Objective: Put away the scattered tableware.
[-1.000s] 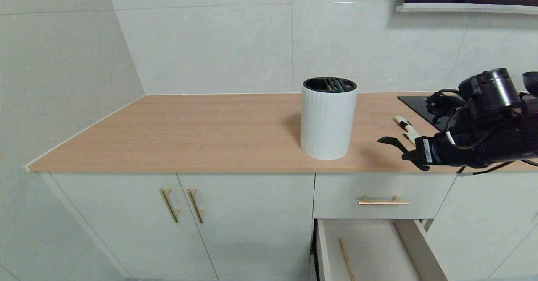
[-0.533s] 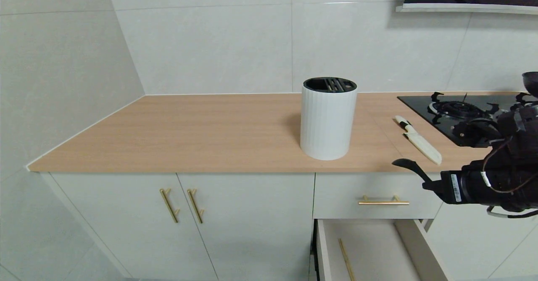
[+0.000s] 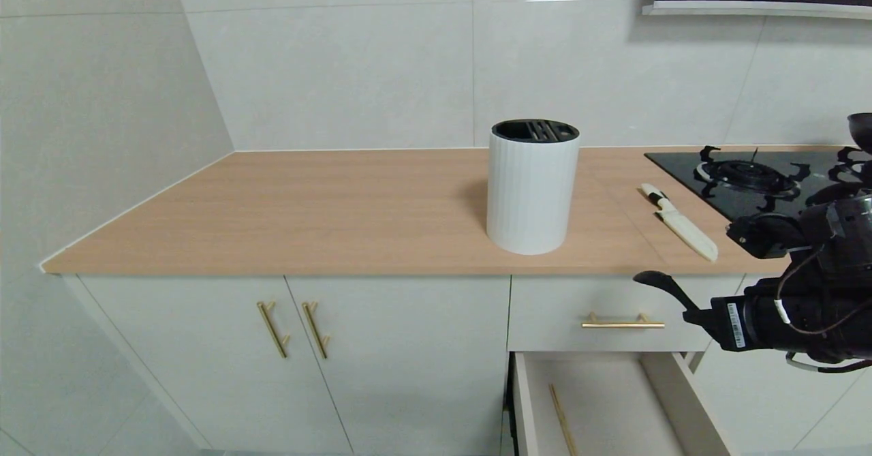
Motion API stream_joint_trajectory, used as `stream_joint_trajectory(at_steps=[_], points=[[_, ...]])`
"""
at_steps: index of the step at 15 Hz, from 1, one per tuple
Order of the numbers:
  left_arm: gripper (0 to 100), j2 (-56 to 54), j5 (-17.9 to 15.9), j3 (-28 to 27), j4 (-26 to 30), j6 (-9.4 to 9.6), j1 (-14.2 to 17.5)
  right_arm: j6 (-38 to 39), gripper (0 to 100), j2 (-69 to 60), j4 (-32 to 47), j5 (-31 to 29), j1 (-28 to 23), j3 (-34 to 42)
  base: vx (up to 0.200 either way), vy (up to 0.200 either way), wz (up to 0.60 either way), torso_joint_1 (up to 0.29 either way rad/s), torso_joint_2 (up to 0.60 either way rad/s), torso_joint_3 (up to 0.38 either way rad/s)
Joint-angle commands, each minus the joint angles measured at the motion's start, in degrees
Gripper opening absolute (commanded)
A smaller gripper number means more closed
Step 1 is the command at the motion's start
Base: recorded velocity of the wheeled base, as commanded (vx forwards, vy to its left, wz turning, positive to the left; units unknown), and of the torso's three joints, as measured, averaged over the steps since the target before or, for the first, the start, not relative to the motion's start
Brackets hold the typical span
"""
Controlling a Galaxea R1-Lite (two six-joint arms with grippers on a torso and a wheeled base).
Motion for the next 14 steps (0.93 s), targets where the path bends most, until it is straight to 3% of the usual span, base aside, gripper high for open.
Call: stream_joint_trajectory(at_steps=[1,14], points=[[100,0.01,0.02,0.00,0.01,-0.02,0.00,-0.01,0,0.58,0.01,0.01,0.02,0.00,0.000,0.000,0.00,-0.183,0.43,0.246],[100,0.01,0.02,0.00,0.01,-0.02,0.00,-0.53,0,3.66,0.01,-0.78,0.02,0.00,0.000,0.000,0.00,-0.178,0.47,0.285]])
